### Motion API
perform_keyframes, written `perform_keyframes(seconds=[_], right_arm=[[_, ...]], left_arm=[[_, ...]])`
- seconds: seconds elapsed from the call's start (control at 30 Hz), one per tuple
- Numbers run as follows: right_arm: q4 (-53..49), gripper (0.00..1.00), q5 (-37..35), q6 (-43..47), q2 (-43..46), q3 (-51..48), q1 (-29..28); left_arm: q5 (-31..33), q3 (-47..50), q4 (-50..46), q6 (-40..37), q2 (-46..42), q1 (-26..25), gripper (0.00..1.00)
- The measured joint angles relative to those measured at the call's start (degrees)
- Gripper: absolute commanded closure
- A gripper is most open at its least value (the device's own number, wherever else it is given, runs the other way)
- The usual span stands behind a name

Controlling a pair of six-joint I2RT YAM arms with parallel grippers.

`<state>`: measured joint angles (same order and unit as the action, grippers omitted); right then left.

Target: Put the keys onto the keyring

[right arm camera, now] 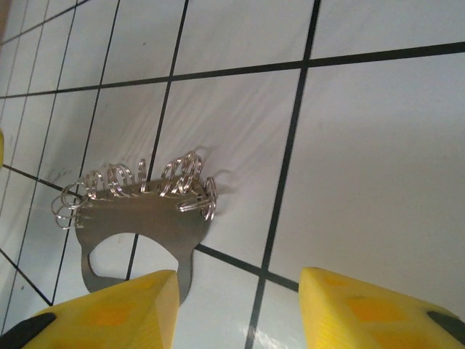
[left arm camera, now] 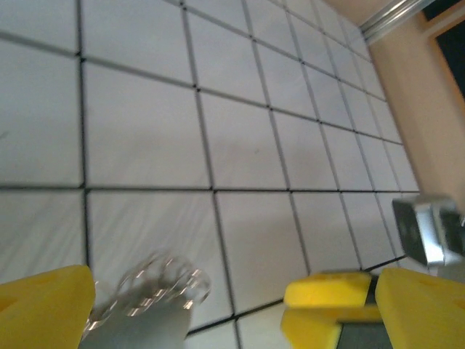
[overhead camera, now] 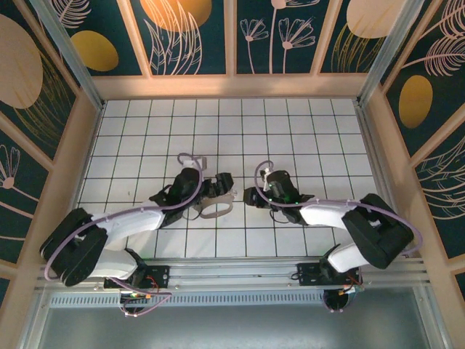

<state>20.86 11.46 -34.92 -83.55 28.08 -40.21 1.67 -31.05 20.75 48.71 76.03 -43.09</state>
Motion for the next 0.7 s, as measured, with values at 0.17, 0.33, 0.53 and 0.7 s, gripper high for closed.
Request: perform_keyframes(seconds=[0.17,0.33,0.53,0.7], right_arm=[[0.39,0.53,0.0,0.02,-4.87,3.28,-0.68],[0.57,0.54,0.02,0.02,-8.2,5.97,-1.05],[0.79,0.58,0.28,0.04,-10.64,8.11,-2.29],[0.79,0.62,0.61,0.24,-12.39,10.1,-3.3]], left_arm=[[0.13,6.49,-0.15,3.15,-6.97,0.0,0.01],[0.2,9.88,-0.57,4.98,-11.8,0.0,0.01],[0.15,12.66,-1.38,6.43,-14.78,0.0,0.01],[0.17,14.82,-2.25,7.3,-17.94,0.0,0.01]])
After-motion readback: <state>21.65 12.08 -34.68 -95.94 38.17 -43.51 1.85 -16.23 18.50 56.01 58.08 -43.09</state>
